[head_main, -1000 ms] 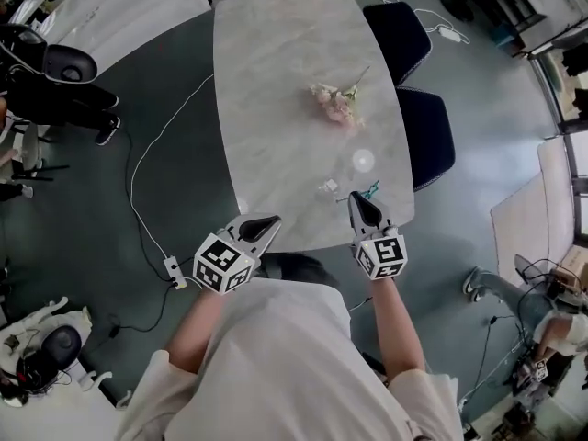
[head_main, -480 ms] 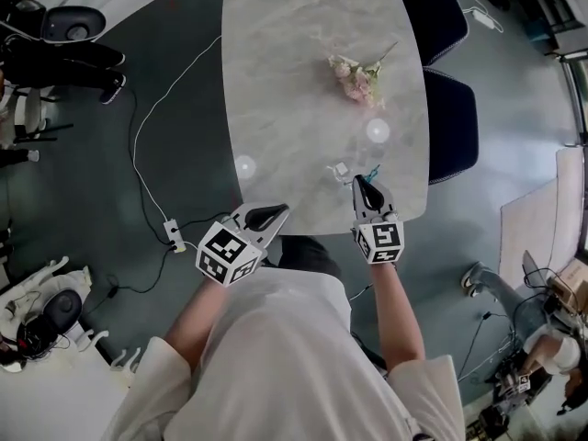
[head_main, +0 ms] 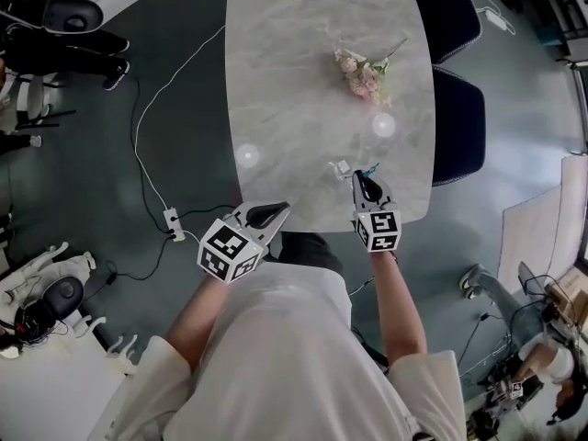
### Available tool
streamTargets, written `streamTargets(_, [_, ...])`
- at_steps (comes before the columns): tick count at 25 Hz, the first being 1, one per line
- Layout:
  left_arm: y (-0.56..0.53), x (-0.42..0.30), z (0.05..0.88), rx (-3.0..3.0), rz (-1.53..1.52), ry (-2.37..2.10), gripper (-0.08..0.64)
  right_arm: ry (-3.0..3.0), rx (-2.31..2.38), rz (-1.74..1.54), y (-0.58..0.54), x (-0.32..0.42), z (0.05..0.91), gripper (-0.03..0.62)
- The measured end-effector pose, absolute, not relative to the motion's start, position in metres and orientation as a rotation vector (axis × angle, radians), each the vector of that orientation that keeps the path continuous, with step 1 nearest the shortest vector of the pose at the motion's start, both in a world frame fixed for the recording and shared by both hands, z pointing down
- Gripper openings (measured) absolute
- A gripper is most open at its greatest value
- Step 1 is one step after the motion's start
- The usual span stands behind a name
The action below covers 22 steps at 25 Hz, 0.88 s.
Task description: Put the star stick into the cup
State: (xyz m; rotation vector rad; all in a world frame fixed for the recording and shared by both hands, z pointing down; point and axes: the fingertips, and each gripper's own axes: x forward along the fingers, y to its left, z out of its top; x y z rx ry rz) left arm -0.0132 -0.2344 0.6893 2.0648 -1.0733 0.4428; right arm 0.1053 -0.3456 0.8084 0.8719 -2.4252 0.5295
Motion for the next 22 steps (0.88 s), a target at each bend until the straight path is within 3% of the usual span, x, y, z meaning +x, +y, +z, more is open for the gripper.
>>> streamTargets(15, [-0.233, -0.025, 0.704, 1.986, 0.432, -1.136, 0.021, -2.304, 0.892, 0.599, -0.361, 0.105, 0.853, 0.028])
streamTargets(22, [-0.227, -0.031, 0.692, 2.004, 0.43, -1.153, 0.021, -2.277, 0.92, 0.62, -0.358, 0.109, 0.85, 0.067])
